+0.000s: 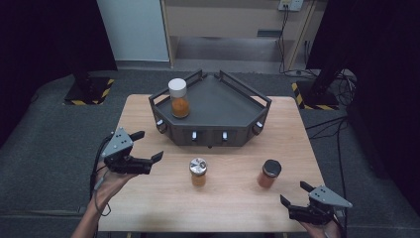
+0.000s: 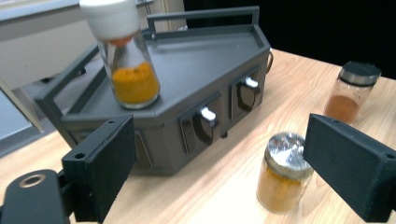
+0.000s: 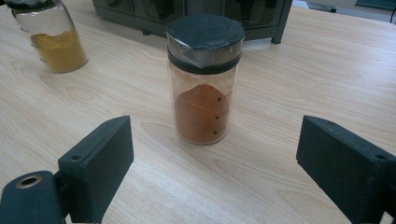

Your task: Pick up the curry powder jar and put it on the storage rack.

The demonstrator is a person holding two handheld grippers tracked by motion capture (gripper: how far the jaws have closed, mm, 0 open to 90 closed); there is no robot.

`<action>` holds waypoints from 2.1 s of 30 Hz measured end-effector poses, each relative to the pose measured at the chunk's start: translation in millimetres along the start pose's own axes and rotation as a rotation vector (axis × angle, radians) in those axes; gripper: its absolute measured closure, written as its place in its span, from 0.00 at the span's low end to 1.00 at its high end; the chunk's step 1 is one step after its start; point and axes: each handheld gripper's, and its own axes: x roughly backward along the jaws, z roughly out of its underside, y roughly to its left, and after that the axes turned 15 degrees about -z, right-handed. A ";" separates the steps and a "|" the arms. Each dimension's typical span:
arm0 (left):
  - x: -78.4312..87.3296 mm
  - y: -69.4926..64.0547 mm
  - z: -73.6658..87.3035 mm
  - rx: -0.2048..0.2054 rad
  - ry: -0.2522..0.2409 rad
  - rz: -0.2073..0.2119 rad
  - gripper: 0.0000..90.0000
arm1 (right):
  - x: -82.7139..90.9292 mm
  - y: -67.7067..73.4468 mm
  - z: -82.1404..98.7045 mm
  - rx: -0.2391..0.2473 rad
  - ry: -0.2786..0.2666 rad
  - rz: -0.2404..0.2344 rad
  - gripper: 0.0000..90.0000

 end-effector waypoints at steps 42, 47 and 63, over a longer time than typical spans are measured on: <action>2.9 -7.4 113.1 0.123 0.042 0.043 0.10 | -1.0 0.3 -1.3 0.000 0.010 -0.001 0.13; 1.4 -9.1 120.1 0.112 0.065 0.034 0.10 | -0.8 0.1 -1.1 0.002 0.010 -0.002 0.13; -2.9 -8.6 131.2 0.110 0.082 0.047 0.09 | -0.6 0.0 -1.3 0.004 0.011 -0.008 0.13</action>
